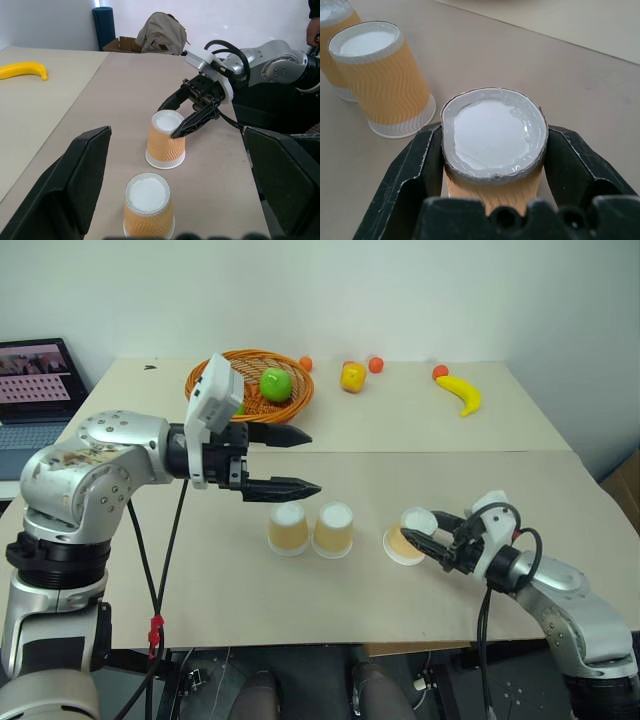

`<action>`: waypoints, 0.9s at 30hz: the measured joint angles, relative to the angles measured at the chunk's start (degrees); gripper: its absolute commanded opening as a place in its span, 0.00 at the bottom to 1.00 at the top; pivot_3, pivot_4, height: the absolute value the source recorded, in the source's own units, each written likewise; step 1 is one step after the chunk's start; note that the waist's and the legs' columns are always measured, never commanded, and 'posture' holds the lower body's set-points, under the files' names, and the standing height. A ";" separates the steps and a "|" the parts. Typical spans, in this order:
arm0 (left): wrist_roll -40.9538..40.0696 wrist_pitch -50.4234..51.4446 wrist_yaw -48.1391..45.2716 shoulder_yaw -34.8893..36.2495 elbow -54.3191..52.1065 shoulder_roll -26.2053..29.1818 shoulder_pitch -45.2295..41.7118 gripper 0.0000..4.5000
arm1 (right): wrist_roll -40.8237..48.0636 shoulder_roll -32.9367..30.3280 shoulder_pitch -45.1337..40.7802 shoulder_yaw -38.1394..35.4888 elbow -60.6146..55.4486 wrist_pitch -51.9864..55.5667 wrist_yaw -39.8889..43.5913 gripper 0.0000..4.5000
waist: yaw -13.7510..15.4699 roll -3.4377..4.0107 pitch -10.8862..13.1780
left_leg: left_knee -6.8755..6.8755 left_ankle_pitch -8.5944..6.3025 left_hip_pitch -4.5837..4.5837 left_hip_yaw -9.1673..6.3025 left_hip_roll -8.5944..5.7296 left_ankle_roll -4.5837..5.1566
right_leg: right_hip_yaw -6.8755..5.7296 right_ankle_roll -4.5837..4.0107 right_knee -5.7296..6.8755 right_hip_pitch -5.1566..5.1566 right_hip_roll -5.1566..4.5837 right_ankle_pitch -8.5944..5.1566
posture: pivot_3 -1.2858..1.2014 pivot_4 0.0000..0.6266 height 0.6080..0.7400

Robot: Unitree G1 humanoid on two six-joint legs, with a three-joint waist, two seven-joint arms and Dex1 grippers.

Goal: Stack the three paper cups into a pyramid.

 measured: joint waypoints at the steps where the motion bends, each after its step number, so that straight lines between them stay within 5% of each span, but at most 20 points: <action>1: 0.04 -0.01 -0.15 0.01 0.07 0.11 0.01 1.00 | 0.96 -0.92 -2.57 -0.47 -0.16 2.30 -0.62 0.58 | -0.02 0.00 0.01 | 0.00 0.00 0.00 0.00 0.00 0.00 | 0.00 0.00 0.01 -0.01 0.01 0.00 | 0.52 0.24 0.98; 8: 0.63 -0.38 -1.31 0.20 0.25 2.21 1.41 1.00 | 4.30 -4.72 -22.91 -0.33 -0.76 14.81 -3.99 0.58 | -0.10 0.07 0.06 | -0.09 0.00 -0.08 -0.02 0.01 0.01 | 0.00 -0.04 0.02 -0.17 0.03 -0.01 | 0.52 0.24 0.98; 16: 4.44 -6.88 -2.01 2.64 2.36 4.96 11.97 1.00 | 8.79 -2.01 -39.94 6.20 3.68 26.41 -2.79 0.58 | -0.08 0.09 0.07 | -0.05 0.01 -0.57 0.03 0.01 0.01 | 0.03 -0.49 0.11 -0.72 0.00 0.26 | 0.52 0.24 0.98; 27: 6.03 -11.67 -1.33 5.37 2.06 4.58 20.14 1.00 | 13.11 4.33 -52.55 8.65 12.51 37.09 -1.49 0.58 | 0.26 0.09 0.08 | -0.01 0.00 -0.78 -0.02 0.03 0.01 | -0.10 -0.51 0.08 -0.86 -0.04 0.29 | 0.52 0.24 0.98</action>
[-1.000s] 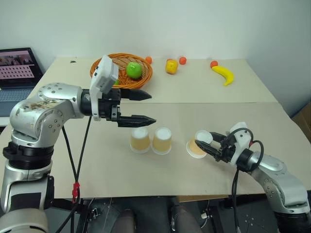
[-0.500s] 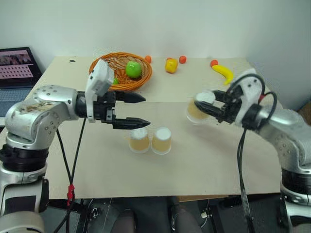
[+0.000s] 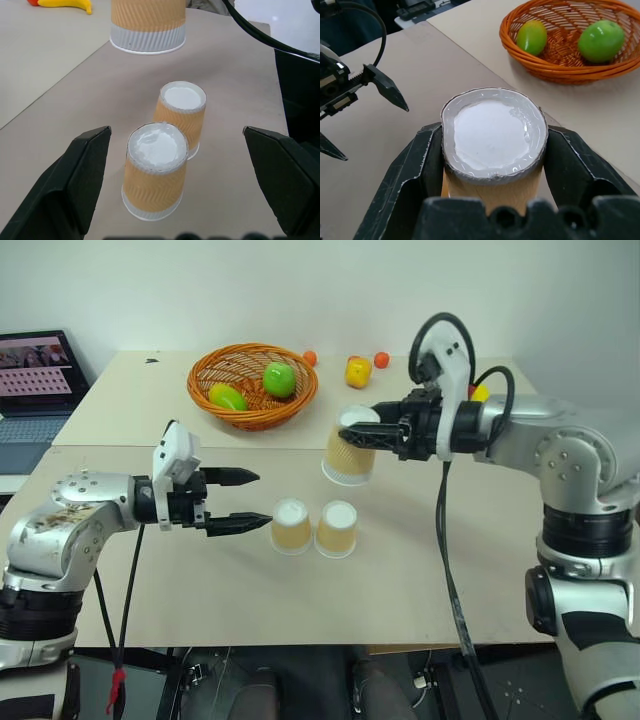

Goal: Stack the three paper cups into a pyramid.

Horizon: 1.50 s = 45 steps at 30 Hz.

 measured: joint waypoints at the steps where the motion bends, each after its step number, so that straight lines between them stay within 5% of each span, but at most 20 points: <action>1: 0.02 -0.34 0.06 -0.02 -0.22 -0.22 0.12 1.00 | 0.23 0.78 -0.59 0.10 0.02 0.63 -0.12 0.58 | -0.06 0.00 0.00 | 0.00 0.00 -0.01 0.00 0.01 0.00 | 0.00 0.00 0.01 -0.02 0.01 0.00 | 0.52 0.24 0.98; 10: 0.30 -1.82 -0.20 -2.30 -1.77 -1.94 0.25 1.00 | 1.40 5.71 1.38 1.52 -5.16 4.70 -3.20 0.58 | -0.19 0.00 0.00 | 0.00 0.00 -0.01 -0.01 0.01 0.00 | -0.01 0.00 0.04 -0.02 0.01 0.01 | 0.52 0.24 0.98; 45: 3.20 -3.30 -2.61 -4.43 1.89 -4.01 -4.46 1.00 | -4.93 9.33 7.49 7.80 -9.78 -0.34 -6.39 0.58 | -0.35 0.00 0.00 | 0.02 0.00 0.01 -0.02 0.00 0.00 | 0.00 0.00 0.08 -0.03 0.03 0.01 | 0.52 0.24 0.98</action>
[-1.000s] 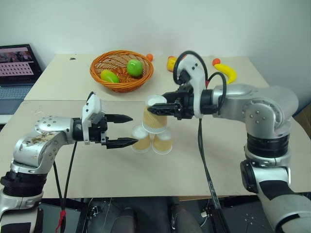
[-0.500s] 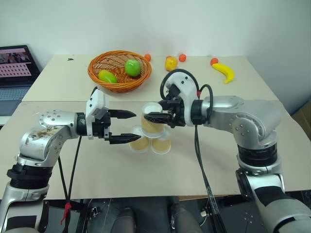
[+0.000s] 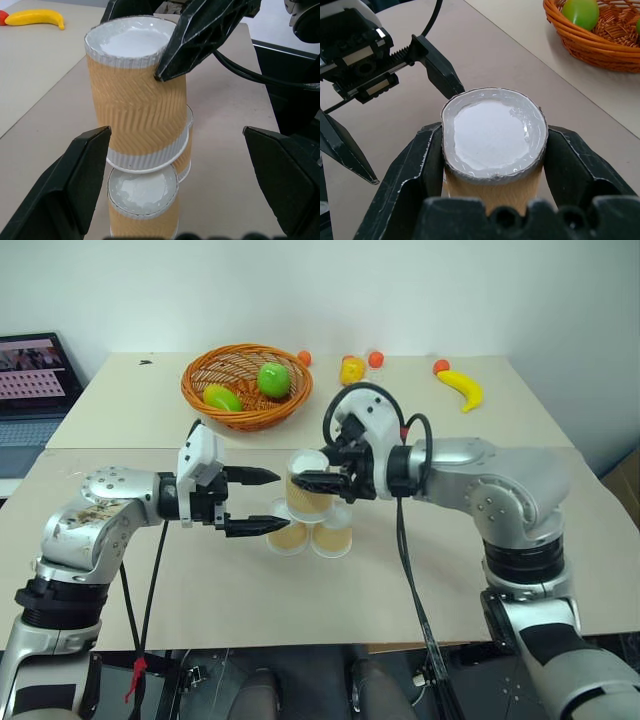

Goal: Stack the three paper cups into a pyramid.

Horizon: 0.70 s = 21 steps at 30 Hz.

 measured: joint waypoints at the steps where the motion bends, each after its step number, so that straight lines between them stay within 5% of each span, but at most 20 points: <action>1: 0.09 0.00 -0.13 -0.02 0.31 0.00 -0.26 1.00 | -0.12 0.05 0.38 0.00 -0.21 -0.38 -0.03 0.69 | 0.01 0.00 0.00 | 0.00 0.00 0.00 0.00 0.00 0.00 | 0.00 0.00 0.00 0.00 0.00 0.00 | 0.52 0.24 0.98; 5: 0.42 -0.02 -0.38 -0.09 0.90 -0.01 -0.87 1.00 | -0.22 0.38 0.86 0.00 -0.55 -0.46 -0.09 0.99 | -0.03 0.00 0.00 | 0.00 0.00 0.01 0.00 0.00 0.00 | 0.00 0.00 0.00 0.00 0.01 0.00 | 0.52 0.24 0.98; 21: 1.83 -1.04 -0.89 -0.83 3.20 -0.87 -2.55 1.00 | 1.26 0.53 0.98 -1.82 -1.81 0.33 0.01 0.99 | 0.02 0.00 0.00 | 0.00 0.00 0.00 0.00 0.00 0.00 | 0.00 0.00 0.00 0.00 0.00 0.00 | 0.52 0.24 0.98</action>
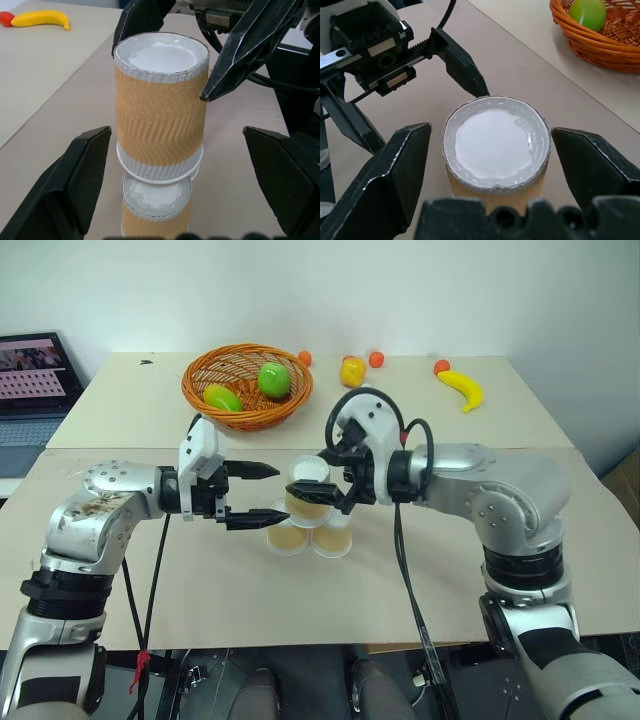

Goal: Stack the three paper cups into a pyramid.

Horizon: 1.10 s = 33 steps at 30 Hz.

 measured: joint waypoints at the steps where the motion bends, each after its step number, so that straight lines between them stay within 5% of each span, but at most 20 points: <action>1: 0.09 -0.02 -0.01 -0.07 0.00 -0.09 -0.11 1.00 | 0.34 -0.01 -0.02 -0.40 -0.16 0.01 0.02 0.99 | 0.00 0.00 0.00 | 0.00 0.00 0.00 0.00 0.00 0.00 | 0.00 0.00 0.00 0.00 0.00 0.00 | 0.52 0.24 0.98; 9: 0.24 0.00 -0.46 -0.26 0.14 -0.42 -0.80 1.00 | 1.31 -0.88 -4.20 -2.66 1.34 -0.09 0.29 0.99 | 0.00 0.00 0.00 | 0.03 0.00 0.01 0.00 0.00 0.00 | 0.00 0.00 0.02 0.00 0.00 0.00 | 0.52 0.24 0.98; 15: -0.09 0.62 -0.25 -0.21 0.07 -0.51 -1.03 1.00 | 1.65 -5.50 -15.36 -13.25 10.22 -0.58 0.84 0.99 | 0.12 0.01 0.00 | -0.01 0.00 -0.04 0.00 0.00 0.00 | -0.02 0.00 -0.05 -0.01 -0.01 0.00 | 0.52 0.24 0.98; 18: -2.63 4.09 1.66 1.04 -0.48 -1.10 -1.52 1.00 | 2.64 -14.10 -14.29 -14.00 10.14 -0.56 5.20 0.99 | 0.44 0.00 0.01 | 0.00 -0.01 -0.29 -0.04 -0.01 0.01 | -0.07 0.01 -0.08 -0.20 -0.05 0.00 | 0.52 0.24 0.98; 25: -6.51 9.82 5.75 6.79 -4.00 1.29 1.52 1.00 | -1.20 -34.39 11.27 -14.69 0.81 -11.87 18.67 0.99 | 0.41 -0.02 0.00 | -0.02 -0.21 -0.23 0.00 -0.03 0.35 | -0.02 0.13 -0.16 -0.12 -0.07 -0.09 | 0.52 0.24 0.98; 29: -7.44 12.36 9.69 11.45 -4.81 2.65 5.30 1.00 | -0.61 -34.08 28.93 -21.32 -4.34 -15.14 21.43 0.99 | -0.15 0.00 0.01 | 0.02 -0.21 -0.20 0.06 -0.03 0.35 | 0.11 0.11 0.02 -0.25 -0.02 -0.07 | 0.52 0.24 0.98; 33: -6.68 11.40 12.10 13.24 -8.40 3.34 14.02 1.00 | 0.86 -27.21 39.76 -29.54 -9.65 -18.18 19.16 0.99 | 0.00 0.00 0.01 | 0.05 -0.20 0.20 0.06 0.02 0.34 | 0.09 0.49 -0.03 0.21 0.02 -0.31 | 0.52 0.24 0.98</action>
